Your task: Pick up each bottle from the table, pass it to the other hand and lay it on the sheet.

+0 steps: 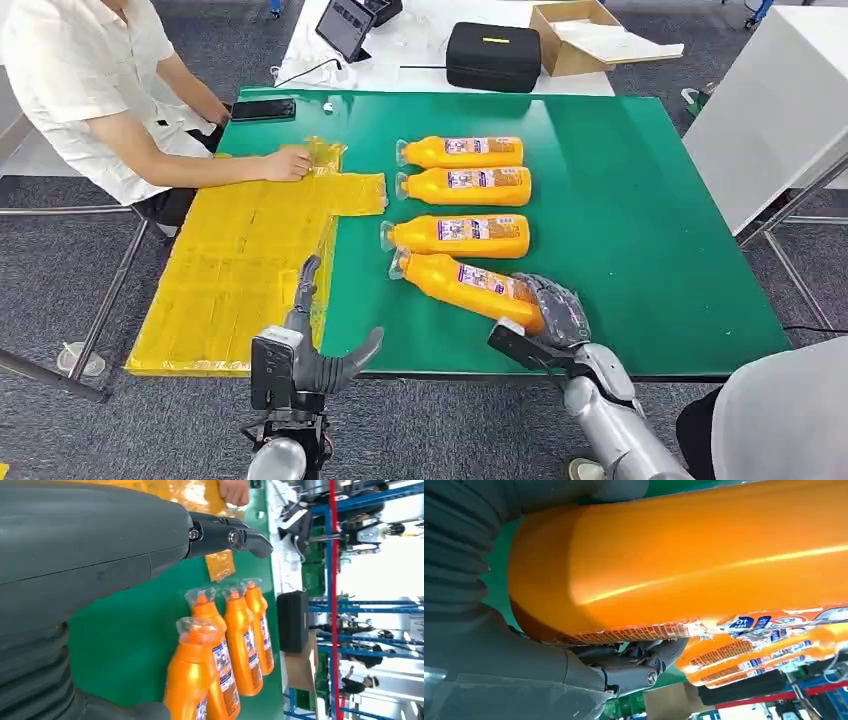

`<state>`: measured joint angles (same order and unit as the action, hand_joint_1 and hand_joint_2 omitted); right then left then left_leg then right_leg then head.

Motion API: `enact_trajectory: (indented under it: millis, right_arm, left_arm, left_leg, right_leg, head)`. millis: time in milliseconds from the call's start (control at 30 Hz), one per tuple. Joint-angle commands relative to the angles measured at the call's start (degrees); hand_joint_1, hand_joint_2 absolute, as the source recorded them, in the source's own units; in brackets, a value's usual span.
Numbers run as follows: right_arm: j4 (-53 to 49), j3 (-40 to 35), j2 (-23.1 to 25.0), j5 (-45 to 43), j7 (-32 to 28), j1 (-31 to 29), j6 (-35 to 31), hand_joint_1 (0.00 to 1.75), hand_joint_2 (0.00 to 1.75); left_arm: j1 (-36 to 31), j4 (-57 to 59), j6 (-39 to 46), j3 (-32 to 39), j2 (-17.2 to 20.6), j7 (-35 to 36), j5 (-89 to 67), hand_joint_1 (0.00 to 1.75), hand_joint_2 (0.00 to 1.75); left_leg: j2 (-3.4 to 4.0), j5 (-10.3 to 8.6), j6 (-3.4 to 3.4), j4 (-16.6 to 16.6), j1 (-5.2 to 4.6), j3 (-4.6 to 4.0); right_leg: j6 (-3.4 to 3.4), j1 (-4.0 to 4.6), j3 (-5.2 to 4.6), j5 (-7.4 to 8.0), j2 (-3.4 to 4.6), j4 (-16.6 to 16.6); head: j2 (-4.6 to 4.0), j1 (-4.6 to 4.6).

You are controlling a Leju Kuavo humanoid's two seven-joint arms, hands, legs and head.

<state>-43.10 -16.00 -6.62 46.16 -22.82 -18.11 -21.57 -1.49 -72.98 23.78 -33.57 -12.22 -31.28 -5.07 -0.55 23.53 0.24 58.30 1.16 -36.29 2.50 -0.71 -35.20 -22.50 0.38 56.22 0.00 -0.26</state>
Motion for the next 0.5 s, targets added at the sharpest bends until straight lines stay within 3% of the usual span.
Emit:
enact_trajectory:
  millis: [33, 233, 367, 500]
  right_arm:
    - [-11.37, 0.66, 3.47, -5.65, -3.21, 7.49, 0.22, 1.69, 1.75]
    - [-21.53, -1.04, 5.18, -10.33, -4.83, 9.61, -1.65, 1.61, 1.75]
    - [-22.07, -1.26, 5.22, -10.43, -4.48, 9.67, -1.66, 1.61, 1.75]
    - [-26.22, -2.63, 7.79, -15.36, -7.78, 10.02, -3.1, 1.48, 1.75]
  left_arm:
    - [-0.06, 1.63, -6.6, 1.54, 1.34, 3.8, 10.72, 0.0, 1.75]
    - [0.31, 2.29, -9.71, 1.99, 1.79, 6.42, 18.96, 0.0, 1.75]
    - [0.27, 2.42, -9.76, 1.87, 1.85, 6.38, 19.15, 0.0, 1.75]
    - [-0.43, 3.96, -12.62, 0.65, 2.27, 8.04, 23.71, 0.0, 1.75]
  left_leg:
    - [-0.01, 0.05, 0.01, -0.09, 0.01, 0.18]
    - [0.11, 0.1, 0.01, -0.05, -0.03, 0.12]
    - [0.1, 0.05, 0.01, -0.03, 0.0, -0.22]
    - [0.13, 0.14, 0.04, -0.04, -0.03, -0.01]
  right_leg:
    - [-0.11, 0.03, 0.18, -0.08, -0.08, -0.05]
    - [-0.13, 0.01, 0.08, -0.1, 0.03, 0.04]
    - [-0.08, 0.04, -0.2, -0.03, 0.09, 0.03]
    - [-0.14, 0.02, -0.05, -0.14, 0.05, 0.05]
  head:
    - [0.0, 0.02]
    - [0.0, 0.02]
    - [0.0, 0.02]
    - [0.0, 0.02]
